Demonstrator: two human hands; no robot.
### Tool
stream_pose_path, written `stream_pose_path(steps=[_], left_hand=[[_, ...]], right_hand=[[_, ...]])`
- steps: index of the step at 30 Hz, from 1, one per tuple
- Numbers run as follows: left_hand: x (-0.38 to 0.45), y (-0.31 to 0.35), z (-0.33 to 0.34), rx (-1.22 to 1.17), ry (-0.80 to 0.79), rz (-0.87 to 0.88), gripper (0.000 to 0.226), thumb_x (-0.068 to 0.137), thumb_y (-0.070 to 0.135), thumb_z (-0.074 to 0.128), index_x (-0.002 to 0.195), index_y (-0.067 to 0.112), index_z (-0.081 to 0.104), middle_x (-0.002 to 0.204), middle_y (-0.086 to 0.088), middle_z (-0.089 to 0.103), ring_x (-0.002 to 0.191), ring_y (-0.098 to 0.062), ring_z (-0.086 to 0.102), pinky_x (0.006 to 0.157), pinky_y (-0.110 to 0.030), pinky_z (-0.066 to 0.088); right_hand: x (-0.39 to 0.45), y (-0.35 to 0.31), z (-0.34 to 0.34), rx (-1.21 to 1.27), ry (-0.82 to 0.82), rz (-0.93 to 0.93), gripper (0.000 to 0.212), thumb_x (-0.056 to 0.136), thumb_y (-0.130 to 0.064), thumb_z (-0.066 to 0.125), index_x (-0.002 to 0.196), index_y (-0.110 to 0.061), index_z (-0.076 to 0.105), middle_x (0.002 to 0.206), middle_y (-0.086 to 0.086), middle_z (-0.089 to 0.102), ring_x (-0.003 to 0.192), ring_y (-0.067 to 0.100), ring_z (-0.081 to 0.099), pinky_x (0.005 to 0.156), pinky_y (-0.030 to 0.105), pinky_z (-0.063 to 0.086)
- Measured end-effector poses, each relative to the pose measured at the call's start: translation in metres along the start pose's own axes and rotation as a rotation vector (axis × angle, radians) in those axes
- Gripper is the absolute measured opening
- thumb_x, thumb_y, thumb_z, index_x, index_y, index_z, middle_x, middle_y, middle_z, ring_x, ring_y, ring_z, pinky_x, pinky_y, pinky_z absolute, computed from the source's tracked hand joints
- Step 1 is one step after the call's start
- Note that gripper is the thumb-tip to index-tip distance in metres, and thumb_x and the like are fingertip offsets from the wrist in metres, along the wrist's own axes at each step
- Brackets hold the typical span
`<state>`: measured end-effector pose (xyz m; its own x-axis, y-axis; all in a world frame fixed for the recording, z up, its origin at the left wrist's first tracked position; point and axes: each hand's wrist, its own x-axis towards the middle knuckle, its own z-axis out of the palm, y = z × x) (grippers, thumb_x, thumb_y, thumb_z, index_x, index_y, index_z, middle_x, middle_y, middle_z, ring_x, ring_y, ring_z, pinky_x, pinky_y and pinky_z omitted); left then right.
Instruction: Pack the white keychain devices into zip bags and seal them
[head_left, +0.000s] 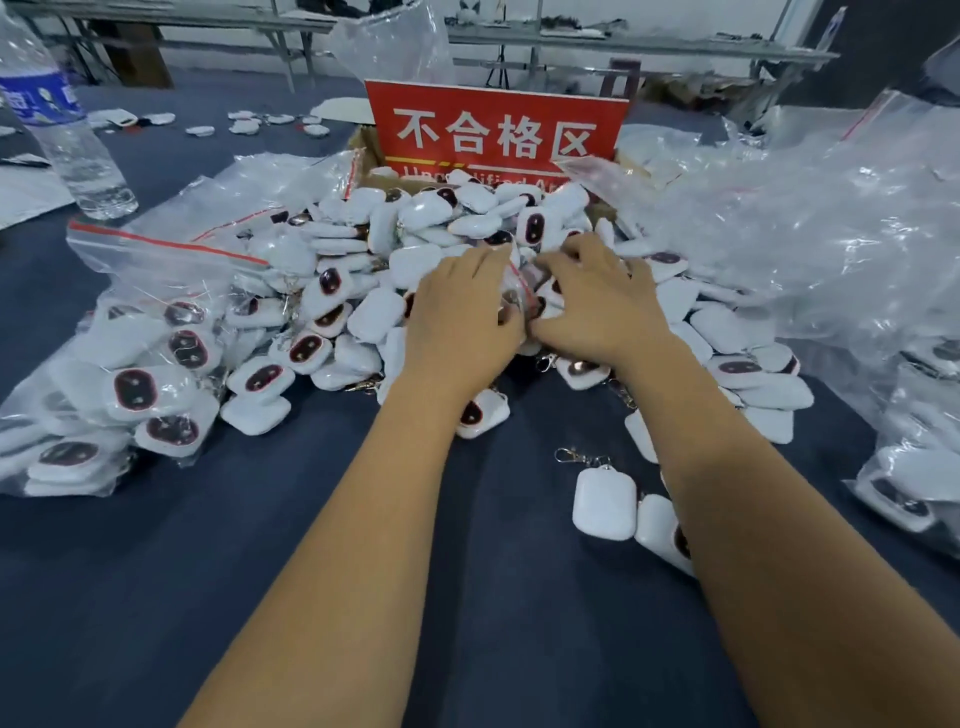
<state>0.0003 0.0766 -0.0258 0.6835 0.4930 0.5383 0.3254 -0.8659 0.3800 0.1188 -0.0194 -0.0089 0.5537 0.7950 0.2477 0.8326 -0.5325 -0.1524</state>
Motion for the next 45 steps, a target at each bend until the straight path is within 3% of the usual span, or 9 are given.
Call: stream_pose_path(steps=[4, 9, 16, 23, 30, 34, 38, 42, 45], left_hand=[[0.002, -0.012, 0.002, -0.022, 0.045, -0.034, 0.042, 0.087, 0.029, 0.066, 0.127, 0.018, 0.064, 0.121, -0.007, 0.055, 0.111, -0.030, 0.049, 0.094, -0.041, 0.040], [-0.001, -0.010, -0.001, -0.300, 0.179, -0.020, 0.014, 0.083, 0.013, 0.067, 0.096, 0.014, 0.073, 0.099, 0.007, 0.060, 0.098, -0.018, 0.054, 0.082, -0.025, 0.037], [-0.005, 0.008, -0.017, -0.660, 0.454, -0.054, 0.034, 0.092, 0.023, 0.064, 0.122, 0.035, 0.058, 0.120, 0.027, 0.054, 0.118, 0.002, 0.052, 0.097, -0.014, 0.043], [-0.007, -0.004, -0.013, -0.544, 0.218, -0.245, 0.039, 0.091, 0.009, 0.055, 0.125, 0.027, 0.061, 0.123, 0.013, 0.055, 0.114, 0.000, 0.050, 0.096, -0.010, 0.040], [-0.011, 0.012, -0.019, -0.609, 0.360, -0.106, 0.024, 0.088, 0.009, 0.052, 0.105, 0.021, 0.063, 0.107, 0.008, 0.060, 0.096, 0.002, 0.056, 0.083, -0.014, 0.046], [-0.016, 0.024, -0.007, -0.554, 0.080, -0.023, 0.048, 0.086, 0.034, 0.072, 0.128, 0.021, 0.054, 0.122, 0.009, 0.056, 0.115, -0.005, 0.052, 0.098, -0.023, 0.042], [-0.010, 0.016, -0.007, -0.504, 0.147, -0.025, 0.071, 0.073, 0.050, 0.077, 0.134, 0.030, 0.047, 0.127, 0.012, 0.051, 0.119, -0.005, 0.047, 0.101, -0.022, 0.037], [-0.013, 0.008, -0.010, -0.517, 0.121, 0.037, 0.060, 0.075, 0.025, 0.077, 0.129, 0.028, 0.052, 0.117, 0.016, 0.053, 0.113, -0.006, 0.051, 0.099, -0.027, 0.043], [-0.013, 0.001, -0.020, -0.451, 0.509, 0.091, 0.044, 0.074, -0.009, 0.052, 0.110, 0.012, 0.067, 0.103, 0.010, 0.058, 0.100, -0.010, 0.055, 0.088, -0.018, 0.043]], right_hand=[[-0.002, -0.002, -0.006, 0.297, -0.059, 0.061, 0.040, 0.072, -0.052, 0.067, 0.112, -0.051, 0.062, 0.141, -0.008, 0.040, 0.138, 0.011, 0.028, 0.115, 0.044, 0.006], [-0.015, -0.010, -0.004, 0.572, 0.065, -0.007, 0.013, 0.083, -0.042, 0.073, 0.096, -0.041, 0.069, 0.108, -0.020, 0.054, 0.119, 0.006, 0.049, 0.107, 0.034, 0.029], [-0.018, -0.032, -0.033, 0.812, 0.363, 0.065, 0.016, 0.093, -0.020, 0.063, 0.079, -0.027, 0.059, 0.080, -0.012, 0.065, 0.079, 0.004, 0.063, 0.076, 0.023, 0.047], [-0.025, -0.028, -0.048, 2.228, 0.487, 0.271, 0.009, 0.100, -0.005, 0.052, 0.091, -0.004, 0.051, 0.082, 0.013, 0.065, 0.071, 0.023, 0.072, 0.067, 0.030, 0.058], [-0.036, -0.044, -0.011, 1.642, 0.264, 0.437, 0.013, 0.090, 0.001, 0.060, 0.088, -0.012, 0.055, 0.077, 0.010, 0.061, 0.058, 0.015, 0.060, 0.061, 0.031, 0.052], [-0.036, -0.032, -0.012, 1.749, 0.378, 0.418, 0.010, 0.093, -0.004, 0.063, 0.093, -0.012, 0.057, 0.072, 0.009, 0.054, 0.059, 0.018, 0.050, 0.055, 0.027, 0.046], [-0.038, -0.024, -0.017, 1.894, 0.379, 0.340, 0.016, 0.098, -0.009, 0.058, 0.082, -0.011, 0.058, 0.052, -0.003, 0.040, 0.053, 0.012, 0.037, 0.055, 0.023, 0.043], [-0.047, -0.023, -0.022, 2.203, 0.090, 0.104, 0.011, 0.095, -0.006, 0.058, 0.099, -0.010, 0.068, 0.065, 0.000, 0.053, 0.058, 0.010, 0.048, 0.062, 0.022, 0.049], [-0.050, -0.026, -0.021, 2.191, -0.129, -0.022, 0.022, 0.089, -0.007, 0.058, 0.090, -0.018, 0.076, 0.082, 0.000, 0.068, 0.064, 0.013, 0.061, 0.062, 0.023, 0.052]])
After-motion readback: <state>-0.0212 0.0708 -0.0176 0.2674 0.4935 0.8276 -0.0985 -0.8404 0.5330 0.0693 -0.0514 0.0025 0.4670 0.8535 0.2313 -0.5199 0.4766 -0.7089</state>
